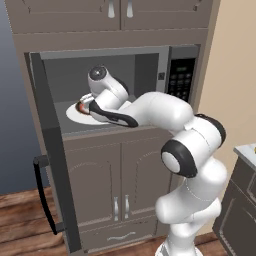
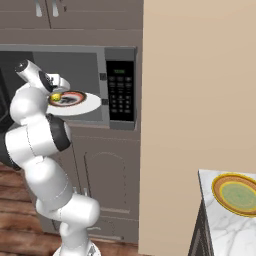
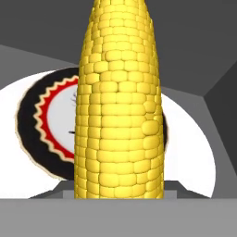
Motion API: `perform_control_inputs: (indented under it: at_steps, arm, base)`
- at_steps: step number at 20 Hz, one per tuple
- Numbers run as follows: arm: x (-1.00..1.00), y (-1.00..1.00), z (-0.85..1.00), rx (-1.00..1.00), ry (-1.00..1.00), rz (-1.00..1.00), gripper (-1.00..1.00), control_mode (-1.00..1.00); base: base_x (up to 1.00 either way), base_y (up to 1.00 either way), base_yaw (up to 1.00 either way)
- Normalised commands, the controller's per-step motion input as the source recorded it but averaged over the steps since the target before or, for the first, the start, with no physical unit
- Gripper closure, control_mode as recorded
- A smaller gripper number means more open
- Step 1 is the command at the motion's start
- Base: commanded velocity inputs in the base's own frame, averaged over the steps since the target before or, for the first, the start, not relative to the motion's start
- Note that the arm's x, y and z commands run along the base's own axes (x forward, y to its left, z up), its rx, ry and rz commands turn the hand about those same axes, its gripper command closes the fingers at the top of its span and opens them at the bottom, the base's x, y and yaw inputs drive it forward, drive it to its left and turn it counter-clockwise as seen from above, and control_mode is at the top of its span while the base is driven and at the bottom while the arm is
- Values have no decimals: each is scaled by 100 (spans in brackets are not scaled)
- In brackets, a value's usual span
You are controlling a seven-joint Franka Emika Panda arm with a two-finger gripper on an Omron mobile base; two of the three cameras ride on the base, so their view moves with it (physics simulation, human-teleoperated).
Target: Pick the corn from the counter and place it in the microwave. Then turn on the microwave.
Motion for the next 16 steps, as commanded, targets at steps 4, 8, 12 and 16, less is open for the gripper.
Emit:
perform_control_inputs:
  at_steps: [4, 8, 12, 16]
  arm:
    - [12, 2, -8, 0, 0, -1, 100, -100]
    - [11, 3, -9, 0, 0, -1, 100, -100]
    - [10, 3, -9, 0, 0, -1, 100, -100]
    - [9, 1, -7, 0, 0, -2, 100, -100]
  base:
    - [0, 0, 0]
    - [0, 0, 0]
    - [0, 0, 0]
    - [0, 0, 0]
